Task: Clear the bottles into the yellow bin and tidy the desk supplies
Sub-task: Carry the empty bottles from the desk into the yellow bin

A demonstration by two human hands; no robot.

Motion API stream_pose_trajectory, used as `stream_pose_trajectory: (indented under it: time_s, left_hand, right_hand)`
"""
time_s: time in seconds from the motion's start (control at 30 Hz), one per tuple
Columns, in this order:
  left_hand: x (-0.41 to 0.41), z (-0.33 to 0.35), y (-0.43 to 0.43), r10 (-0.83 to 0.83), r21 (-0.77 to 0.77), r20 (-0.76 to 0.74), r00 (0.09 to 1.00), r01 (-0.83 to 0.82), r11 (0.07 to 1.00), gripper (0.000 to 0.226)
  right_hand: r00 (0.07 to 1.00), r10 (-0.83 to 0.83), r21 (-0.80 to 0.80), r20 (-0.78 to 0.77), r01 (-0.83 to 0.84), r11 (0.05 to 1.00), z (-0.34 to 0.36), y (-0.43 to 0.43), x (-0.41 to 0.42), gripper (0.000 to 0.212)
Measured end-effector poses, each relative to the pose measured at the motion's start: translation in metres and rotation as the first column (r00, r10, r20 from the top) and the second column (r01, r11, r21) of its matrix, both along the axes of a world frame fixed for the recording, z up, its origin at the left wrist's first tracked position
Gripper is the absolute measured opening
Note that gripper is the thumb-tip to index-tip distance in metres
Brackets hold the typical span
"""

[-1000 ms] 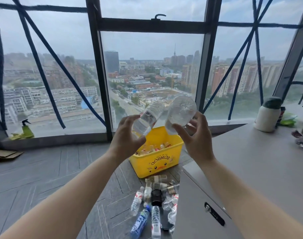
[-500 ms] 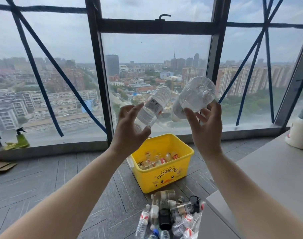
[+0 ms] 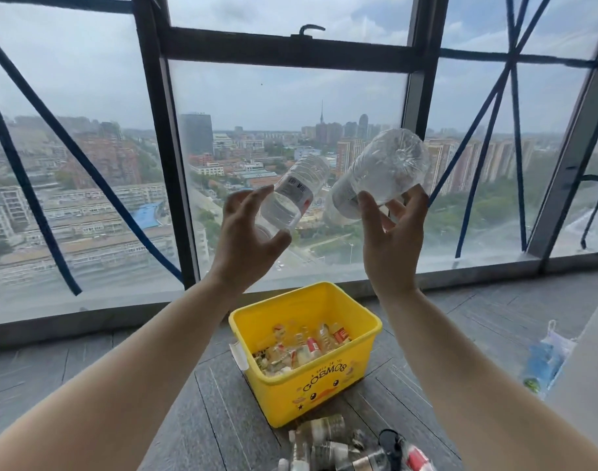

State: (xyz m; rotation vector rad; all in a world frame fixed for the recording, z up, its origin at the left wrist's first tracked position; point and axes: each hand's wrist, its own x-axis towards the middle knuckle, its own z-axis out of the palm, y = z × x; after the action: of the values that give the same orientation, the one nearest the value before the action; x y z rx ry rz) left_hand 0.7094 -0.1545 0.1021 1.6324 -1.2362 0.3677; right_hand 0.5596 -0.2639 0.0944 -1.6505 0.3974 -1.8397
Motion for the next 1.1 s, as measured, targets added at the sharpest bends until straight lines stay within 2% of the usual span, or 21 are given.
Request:
stream_pose_trajectory:
  time_s: [0.13,0.17,0.2,0.23,0.27,0.3,0.33,0.37,0.47,0.6,0.73,0.83,0.9,1.1]
  left_hand:
    - [0.033,-0.004,-0.047,0.005,-0.020,-0.022,1.000,-0.006,1.000,0.069]
    - [0.045,-0.007,-0.063,0.034,0.033,-0.016,0.999,-0.033,0.999,0.071]
    - [0.058,-0.013,-0.080,0.092,0.156,0.013,0.996,-0.093,0.983,0.076]
    - [0.070,-0.021,-0.094,0.164,0.329,0.059,0.985,-0.175,0.928,0.082]
    - [0.080,-0.031,-0.105,0.224,0.487,0.086,0.971,-0.237,0.841,0.088]
    - [0.087,-0.042,-0.111,0.263,0.586,0.084,0.961,-0.261,0.767,0.090]
    - [0.093,-0.053,-0.115,0.270,0.628,0.076,0.960,-0.256,0.735,0.090]
    - [0.095,-0.064,-0.115,0.244,0.640,0.087,0.966,-0.242,0.729,0.089]
    - [0.096,-0.089,-0.104,0.176,0.685,0.132,0.976,-0.218,0.695,0.088]
    - [0.080,-0.098,-0.085,0.149,0.752,0.094,0.984,-0.168,0.637,0.086]
    - [0.039,-0.070,-0.071,-0.015,0.728,0.037,0.999,-0.017,0.686,0.085]
    - [-0.014,-0.041,-0.060,-0.141,0.654,0.080,0.987,0.055,0.754,0.082]
    - [-0.061,-0.027,-0.047,-0.246,0.621,0.061,0.967,0.156,0.768,0.079]
    - [-0.213,-0.011,-0.012,-0.493,0.585,0.016,0.870,0.392,0.710,0.074]
  right_hand:
    - [1.000,-0.027,0.038,-0.009,0.028,0.999,-0.007,-0.035,0.040,0.060]
    - [0.997,-0.039,0.050,-0.074,0.043,0.998,-0.011,-0.048,0.051,0.063]
    - [0.976,-0.054,0.073,-0.213,0.071,0.995,-0.017,-0.066,0.063,0.069]
    - [0.903,-0.055,0.111,-0.426,0.112,0.988,-0.026,-0.085,0.073,0.078]
    - [0.760,-0.009,0.195,-0.649,0.178,0.965,-0.036,-0.100,0.079,0.088]
    - [0.600,0.072,0.289,-0.797,0.274,0.917,-0.050,-0.112,0.083,0.094]
    - [0.491,0.139,0.343,-0.860,0.354,0.870,-0.063,-0.119,0.083,0.095]
    - [0.440,0.172,0.360,-0.881,0.388,0.849,-0.076,-0.122,0.081,0.092]
    - [0.391,0.207,0.360,-0.897,0.373,0.855,-0.108,-0.118,0.069,0.087]
    - [0.317,0.221,0.335,-0.922,0.372,0.866,-0.108,-0.092,0.033,0.078]
    - [0.329,0.107,0.232,-0.938,0.370,0.900,-0.080,-0.055,-0.024,0.068]
    - [0.328,-0.009,0.128,-0.945,0.393,0.911,-0.059,-0.020,-0.082,0.063]
    - [0.315,-0.069,0.079,-0.947,0.433,0.898,-0.046,0.006,-0.125,0.064]
    - [0.270,-0.175,0.016,-0.947,0.584,0.812,-0.016,0.064,-0.271,0.069]
